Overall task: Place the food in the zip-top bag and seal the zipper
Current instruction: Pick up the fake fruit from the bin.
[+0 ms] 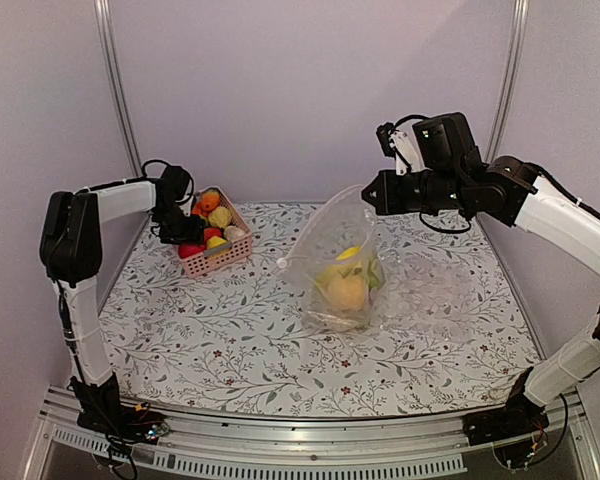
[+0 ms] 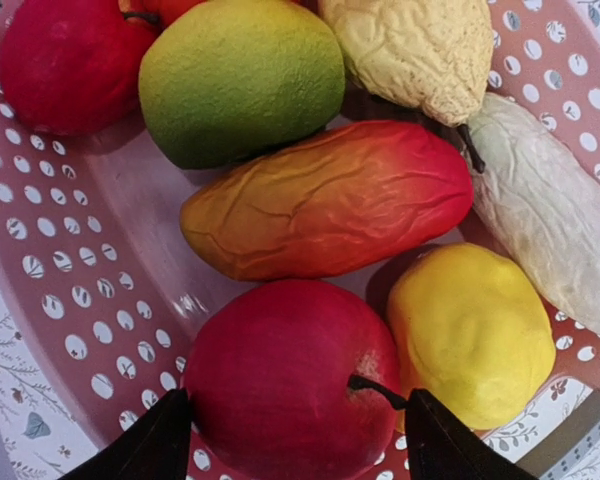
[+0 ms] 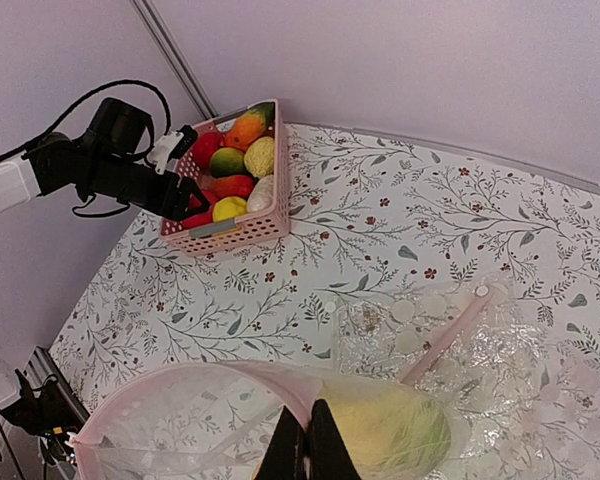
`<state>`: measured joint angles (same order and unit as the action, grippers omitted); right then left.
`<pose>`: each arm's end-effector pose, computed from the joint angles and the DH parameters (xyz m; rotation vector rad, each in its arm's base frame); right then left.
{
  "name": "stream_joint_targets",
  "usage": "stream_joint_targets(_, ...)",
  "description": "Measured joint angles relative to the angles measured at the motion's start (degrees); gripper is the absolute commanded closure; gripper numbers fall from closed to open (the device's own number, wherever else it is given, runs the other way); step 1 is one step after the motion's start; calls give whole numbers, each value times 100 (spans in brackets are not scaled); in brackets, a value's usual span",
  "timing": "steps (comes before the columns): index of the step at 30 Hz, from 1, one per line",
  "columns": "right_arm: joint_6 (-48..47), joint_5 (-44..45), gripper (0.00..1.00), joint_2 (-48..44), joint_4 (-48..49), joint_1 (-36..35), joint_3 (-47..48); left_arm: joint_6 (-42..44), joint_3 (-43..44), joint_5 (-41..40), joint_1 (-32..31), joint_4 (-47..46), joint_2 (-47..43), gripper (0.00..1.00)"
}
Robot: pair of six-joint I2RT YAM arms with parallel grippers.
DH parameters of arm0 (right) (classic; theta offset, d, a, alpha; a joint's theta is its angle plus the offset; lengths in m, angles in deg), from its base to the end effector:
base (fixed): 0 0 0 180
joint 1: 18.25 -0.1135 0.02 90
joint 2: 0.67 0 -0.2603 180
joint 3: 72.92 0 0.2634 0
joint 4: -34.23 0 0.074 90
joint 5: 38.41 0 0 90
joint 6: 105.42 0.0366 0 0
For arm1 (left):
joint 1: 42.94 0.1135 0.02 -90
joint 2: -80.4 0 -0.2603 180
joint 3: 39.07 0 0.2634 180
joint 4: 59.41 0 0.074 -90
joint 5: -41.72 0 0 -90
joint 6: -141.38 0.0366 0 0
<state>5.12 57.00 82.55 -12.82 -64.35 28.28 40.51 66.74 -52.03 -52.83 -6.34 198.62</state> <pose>0.2357 0.2400 0.3996 -0.4140 2.0934 0.6050 0.4400 -0.0743 0.1857 -0.0424 2.7088 -0.0188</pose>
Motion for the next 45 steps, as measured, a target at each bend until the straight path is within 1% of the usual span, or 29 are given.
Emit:
stream_joint_targets(13,35,-4,100,2,55,0,-26,190,22,-369,-96,2,81,23)
stream_joint_targets(17,50,-7,100,2,72,0,-44,254,22,-542,-125,4,155,34)
stream_joint_targets(18,52,-9,100,2,81,0,-48,275,22,-581,-127,2,170,36)
stream_joint_targets(25,76,-17,100,2,116,0,-79,254,26,-697,-138,11,168,46)
stream_joint_targets(30,107,-20,100,2,160,0,-111,238,-20,-730,-151,11,72,49)
stream_joint_targets(35,116,-22,100,2,177,0,-111,221,-275,-732,-162,-2,-186,51)
stream_joint_targets(41,131,-20,100,2,179,0,-111,221,-654,-774,-175,-131,-1010,52)
stream_joint_targets(45,131,-20,100,2,179,0,-111,219,-734,-813,-175,-275,-1445,54)
